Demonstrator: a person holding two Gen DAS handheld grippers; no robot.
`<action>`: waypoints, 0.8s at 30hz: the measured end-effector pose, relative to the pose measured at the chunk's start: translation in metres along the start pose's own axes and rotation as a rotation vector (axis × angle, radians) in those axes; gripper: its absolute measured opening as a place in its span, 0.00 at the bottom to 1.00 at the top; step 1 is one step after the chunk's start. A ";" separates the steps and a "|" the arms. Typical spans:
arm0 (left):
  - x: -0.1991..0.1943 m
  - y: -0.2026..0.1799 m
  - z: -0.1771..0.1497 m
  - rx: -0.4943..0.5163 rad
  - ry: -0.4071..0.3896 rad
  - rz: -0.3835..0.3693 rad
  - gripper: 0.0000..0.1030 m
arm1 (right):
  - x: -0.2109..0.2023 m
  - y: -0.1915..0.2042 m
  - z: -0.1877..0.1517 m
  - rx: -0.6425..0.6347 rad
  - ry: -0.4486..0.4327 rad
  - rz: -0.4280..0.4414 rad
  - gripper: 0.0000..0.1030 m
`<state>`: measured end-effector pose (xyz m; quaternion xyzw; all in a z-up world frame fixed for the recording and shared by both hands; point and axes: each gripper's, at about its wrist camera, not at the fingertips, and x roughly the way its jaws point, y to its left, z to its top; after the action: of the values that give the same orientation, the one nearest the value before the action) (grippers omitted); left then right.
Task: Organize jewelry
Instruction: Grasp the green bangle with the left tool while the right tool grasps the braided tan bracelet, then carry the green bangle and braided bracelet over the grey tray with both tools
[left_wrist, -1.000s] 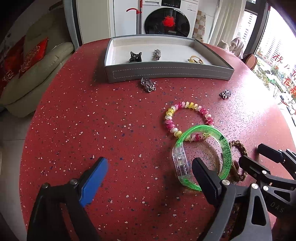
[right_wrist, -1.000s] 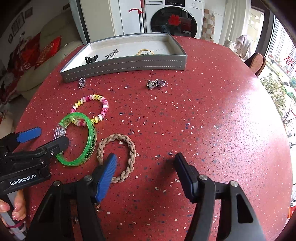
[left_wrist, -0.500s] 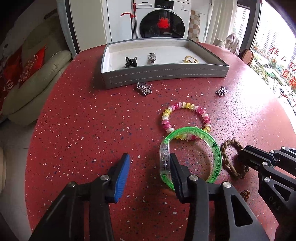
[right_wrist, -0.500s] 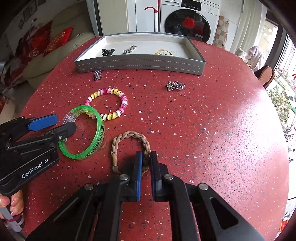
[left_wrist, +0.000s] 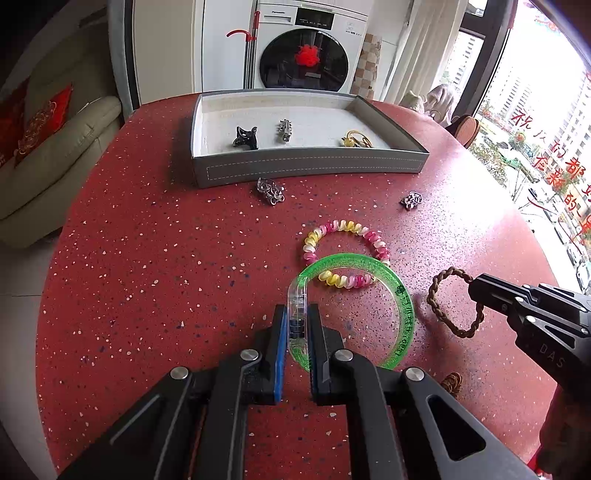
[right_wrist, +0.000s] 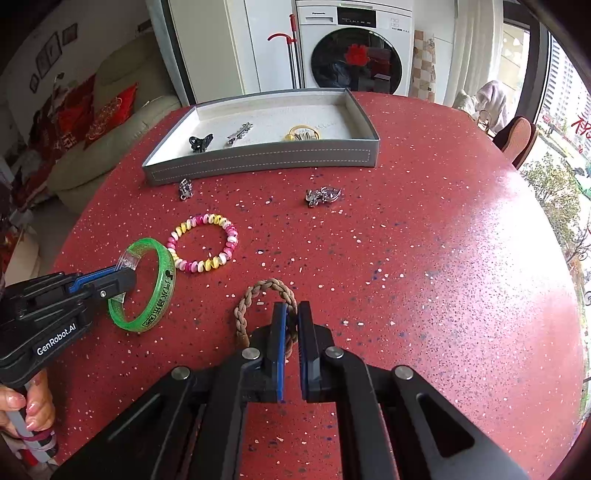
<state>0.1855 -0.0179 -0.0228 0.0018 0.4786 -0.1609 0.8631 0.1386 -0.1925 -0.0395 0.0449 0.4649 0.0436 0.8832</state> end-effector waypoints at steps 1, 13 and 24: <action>-0.003 0.000 0.002 0.001 -0.005 -0.001 0.27 | -0.003 -0.001 0.004 0.007 -0.008 0.007 0.06; -0.031 0.011 0.061 -0.002 -0.078 -0.010 0.27 | -0.027 -0.011 0.065 0.045 -0.106 0.064 0.06; -0.028 0.029 0.152 -0.009 -0.135 0.032 0.27 | -0.011 -0.027 0.150 0.107 -0.129 0.111 0.06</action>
<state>0.3052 -0.0067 0.0786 -0.0054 0.4201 -0.1446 0.8959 0.2570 -0.2263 0.0512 0.1204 0.4054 0.0644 0.9039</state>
